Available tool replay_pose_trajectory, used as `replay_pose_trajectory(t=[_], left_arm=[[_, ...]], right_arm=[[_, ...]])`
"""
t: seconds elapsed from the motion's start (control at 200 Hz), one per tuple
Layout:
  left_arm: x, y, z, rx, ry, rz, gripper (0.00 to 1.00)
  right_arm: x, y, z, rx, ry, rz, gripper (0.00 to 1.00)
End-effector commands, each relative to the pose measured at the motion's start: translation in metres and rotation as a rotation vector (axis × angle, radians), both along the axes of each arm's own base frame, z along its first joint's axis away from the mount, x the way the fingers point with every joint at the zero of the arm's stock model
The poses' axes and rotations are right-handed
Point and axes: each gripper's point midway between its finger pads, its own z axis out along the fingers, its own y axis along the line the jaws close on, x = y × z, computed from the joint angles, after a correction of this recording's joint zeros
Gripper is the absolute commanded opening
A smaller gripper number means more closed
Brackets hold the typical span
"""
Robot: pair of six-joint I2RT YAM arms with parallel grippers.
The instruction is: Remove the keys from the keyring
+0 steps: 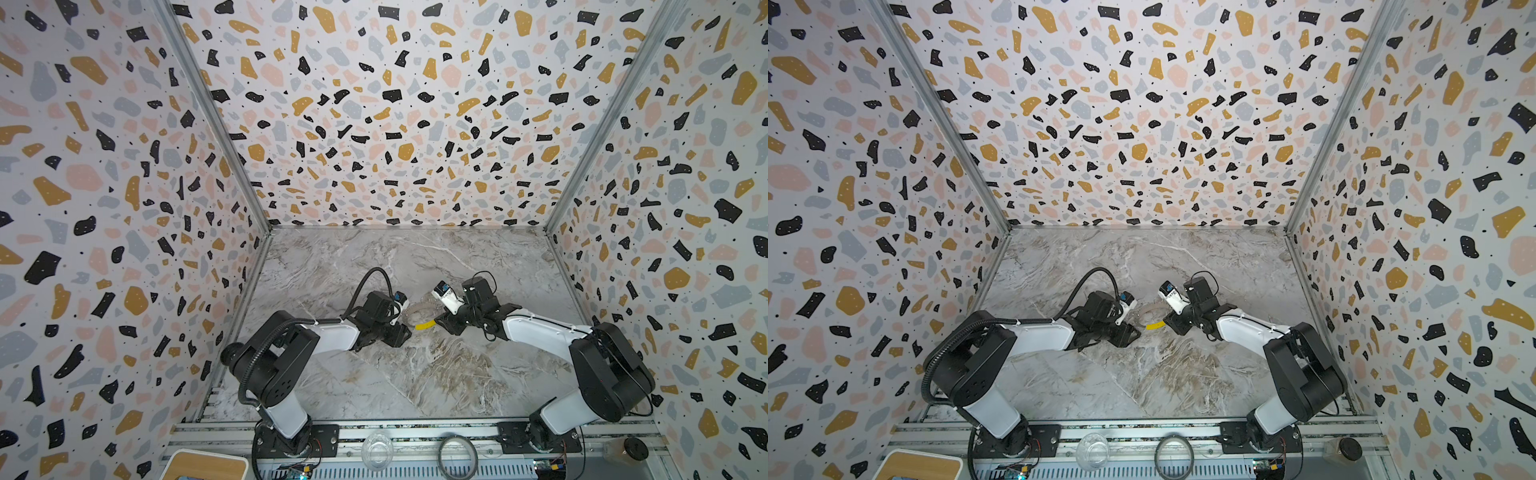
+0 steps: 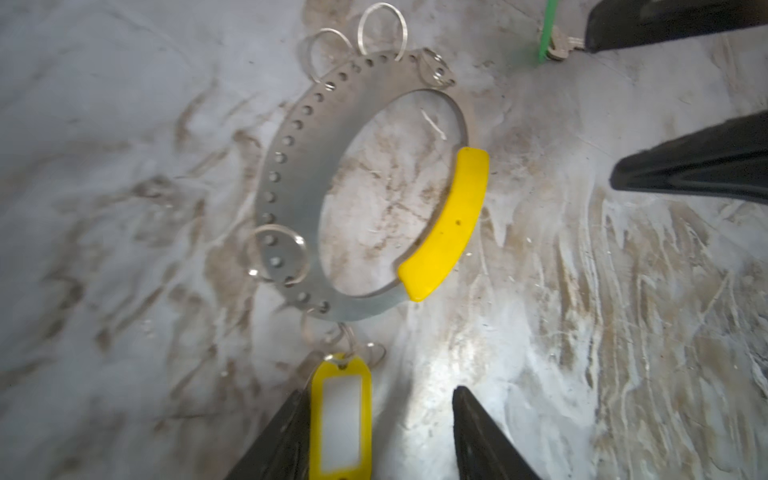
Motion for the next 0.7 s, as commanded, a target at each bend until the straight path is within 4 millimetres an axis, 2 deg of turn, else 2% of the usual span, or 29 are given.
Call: replay_pose_trajectory(t=[0.0,0.15,0.285,0.456,0.621,0.696], left_arm=[[-0.021,-0.006,-0.013,0.006,0.061,0.001,0.51],[-0.033,-0.015,-0.012,0.001,0.061,0.006,0.51],[-0.037,-0.028,0.002,-0.021,0.037,-0.012,0.51],[-0.017,-0.018,0.05,-0.005,-0.112,0.035,0.54],[0.013,0.005,0.09,0.004,-0.213,0.125,0.54],[0.025,0.02,0.1,0.001,-0.242,0.178,0.55]], right_arm=[[-0.003,-0.001,0.012,0.028,-0.025,-0.007,0.54],[-0.006,-0.004,0.013,0.035,-0.021,-0.014,0.54],[-0.005,-0.006,0.012,0.06,0.007,-0.037,0.54],[-0.007,-0.004,0.003,0.094,0.122,-0.076,0.53],[-0.007,0.004,-0.007,0.131,0.238,-0.13,0.51],[-0.009,0.011,-0.012,0.149,0.283,-0.139,0.51]])
